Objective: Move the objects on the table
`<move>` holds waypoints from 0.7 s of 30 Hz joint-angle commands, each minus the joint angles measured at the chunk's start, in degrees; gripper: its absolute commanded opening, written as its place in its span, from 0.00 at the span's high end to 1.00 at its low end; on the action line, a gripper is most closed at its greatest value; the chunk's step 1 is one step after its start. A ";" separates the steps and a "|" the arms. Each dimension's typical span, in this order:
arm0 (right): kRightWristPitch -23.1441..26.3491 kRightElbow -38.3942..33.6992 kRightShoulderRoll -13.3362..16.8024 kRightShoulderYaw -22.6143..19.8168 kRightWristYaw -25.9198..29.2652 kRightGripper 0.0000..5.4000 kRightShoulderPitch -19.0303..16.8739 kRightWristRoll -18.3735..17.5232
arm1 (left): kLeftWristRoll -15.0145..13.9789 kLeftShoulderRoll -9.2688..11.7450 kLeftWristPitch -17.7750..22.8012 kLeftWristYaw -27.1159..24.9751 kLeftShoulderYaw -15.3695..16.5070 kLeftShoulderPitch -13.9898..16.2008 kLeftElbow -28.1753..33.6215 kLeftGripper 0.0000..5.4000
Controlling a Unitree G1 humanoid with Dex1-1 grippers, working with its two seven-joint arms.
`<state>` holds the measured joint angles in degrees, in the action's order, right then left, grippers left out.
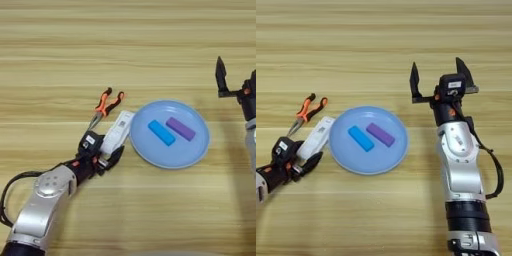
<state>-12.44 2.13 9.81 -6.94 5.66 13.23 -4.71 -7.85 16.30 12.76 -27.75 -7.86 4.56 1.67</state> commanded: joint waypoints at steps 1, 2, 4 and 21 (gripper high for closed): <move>0.80 -0.51 -0.01 -0.19 0.02 0.00 0.60 -0.21 | -0.35 -0.78 1.06 -0.20 -0.27 0.21 -1.44 0.47; 0.82 -0.49 0.01 -0.23 0.04 0.00 0.65 -0.27 | -0.45 -0.85 1.09 -0.21 -0.23 0.15 -1.46 0.47; 0.76 -0.35 0.07 -0.31 0.11 0.00 0.75 -0.37 | -0.14 -0.90 0.74 -0.05 -0.27 -0.02 -1.59 0.47; 0.32 0.59 0.28 -0.58 0.41 0.00 1.32 -0.51 | 0.71 -1.88 -1.48 0.80 0.26 -1.14 -3.31 0.47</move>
<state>-12.28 2.37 9.88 -7.20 5.72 13.29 -4.79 -7.60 14.55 10.92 -27.23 -7.61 3.54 -0.49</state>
